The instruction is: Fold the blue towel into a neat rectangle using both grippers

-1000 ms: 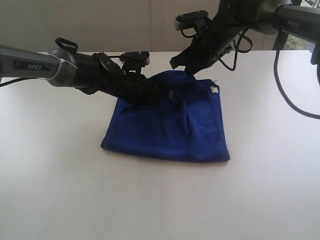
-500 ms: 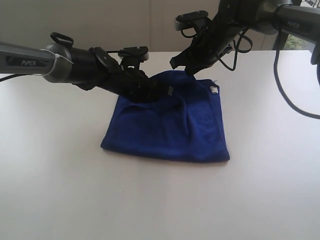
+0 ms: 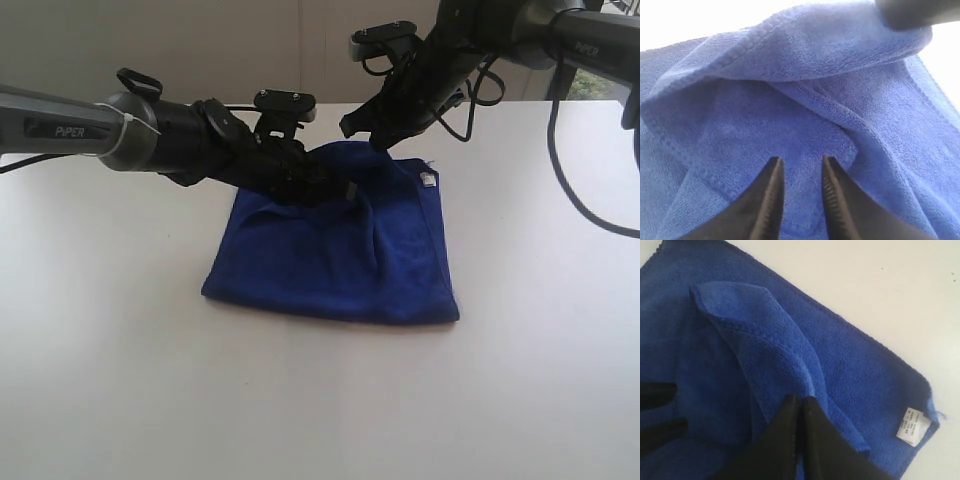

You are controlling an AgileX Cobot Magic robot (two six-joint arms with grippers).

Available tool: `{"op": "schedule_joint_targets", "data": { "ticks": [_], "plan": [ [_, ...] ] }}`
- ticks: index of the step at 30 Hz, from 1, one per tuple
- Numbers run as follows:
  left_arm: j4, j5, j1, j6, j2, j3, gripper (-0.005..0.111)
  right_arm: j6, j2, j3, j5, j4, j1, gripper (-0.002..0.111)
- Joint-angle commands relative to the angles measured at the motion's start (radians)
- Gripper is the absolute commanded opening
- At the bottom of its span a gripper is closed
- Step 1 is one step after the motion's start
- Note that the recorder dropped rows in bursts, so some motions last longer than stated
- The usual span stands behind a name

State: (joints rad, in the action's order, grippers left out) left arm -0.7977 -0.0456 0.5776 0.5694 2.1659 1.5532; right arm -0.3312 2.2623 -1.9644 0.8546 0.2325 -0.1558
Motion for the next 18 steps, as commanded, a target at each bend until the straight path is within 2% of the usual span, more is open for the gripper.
{"op": "schedule_joint_targets", "data": {
  "ticks": [1, 18],
  "plan": [
    [-0.01, -0.007, 0.005, 0.008, 0.015, -0.004, 0.034, -0.003, -0.005, 0.0, -0.003, 0.004, 0.005, 0.0],
    [-0.01, -0.039, 0.005, 0.008, 0.057, -0.004, 0.034, -0.003, -0.005, 0.0, -0.006, 0.004, 0.005, 0.0]
  ]
}}
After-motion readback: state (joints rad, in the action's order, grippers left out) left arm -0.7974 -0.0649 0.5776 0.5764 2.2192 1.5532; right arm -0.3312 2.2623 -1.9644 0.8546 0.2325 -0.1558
